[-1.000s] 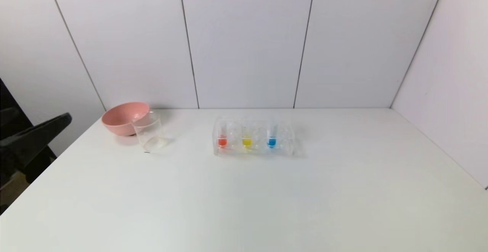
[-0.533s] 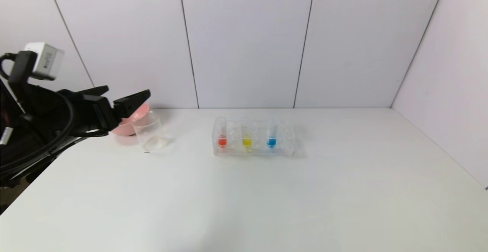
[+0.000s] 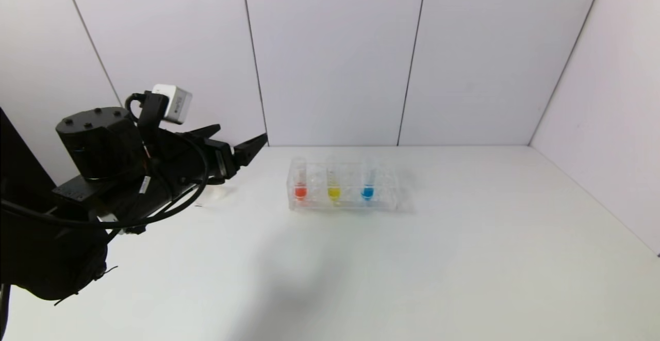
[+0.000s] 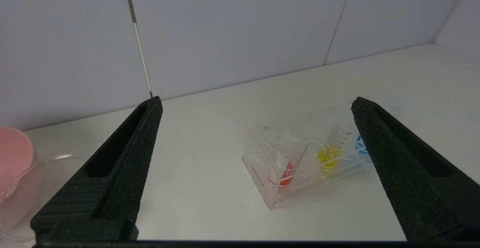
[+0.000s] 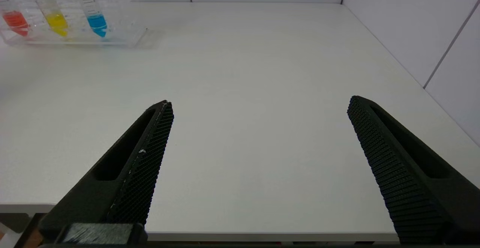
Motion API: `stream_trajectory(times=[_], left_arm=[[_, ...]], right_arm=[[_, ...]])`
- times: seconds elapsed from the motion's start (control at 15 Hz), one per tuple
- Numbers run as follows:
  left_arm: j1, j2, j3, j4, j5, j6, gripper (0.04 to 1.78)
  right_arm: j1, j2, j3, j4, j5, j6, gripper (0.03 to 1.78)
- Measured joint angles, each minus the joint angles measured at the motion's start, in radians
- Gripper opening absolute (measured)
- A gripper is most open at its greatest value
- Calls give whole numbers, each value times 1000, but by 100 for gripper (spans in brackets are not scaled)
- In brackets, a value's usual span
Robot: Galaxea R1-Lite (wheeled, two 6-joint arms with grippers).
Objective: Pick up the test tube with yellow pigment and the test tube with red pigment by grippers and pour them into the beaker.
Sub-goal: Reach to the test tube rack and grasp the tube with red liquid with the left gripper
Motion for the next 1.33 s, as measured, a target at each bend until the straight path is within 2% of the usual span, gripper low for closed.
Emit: stream_trajectory(times=[0.27,0.73,1.13,1.33], left_arm=[[-51,74,-2,-51,27,-5,176],[-156,199,-27,-119,145,-42,176],[-233,306,-62,-180,334,-17,176],[-249,339,-76,-180,376,-16,176]], right_arm=[[0,0,0,0,0,0,170],[0,0,0,0,0,0,170],[0,0,0,0,0,0,170],[0,0,0,0,0,0,170]])
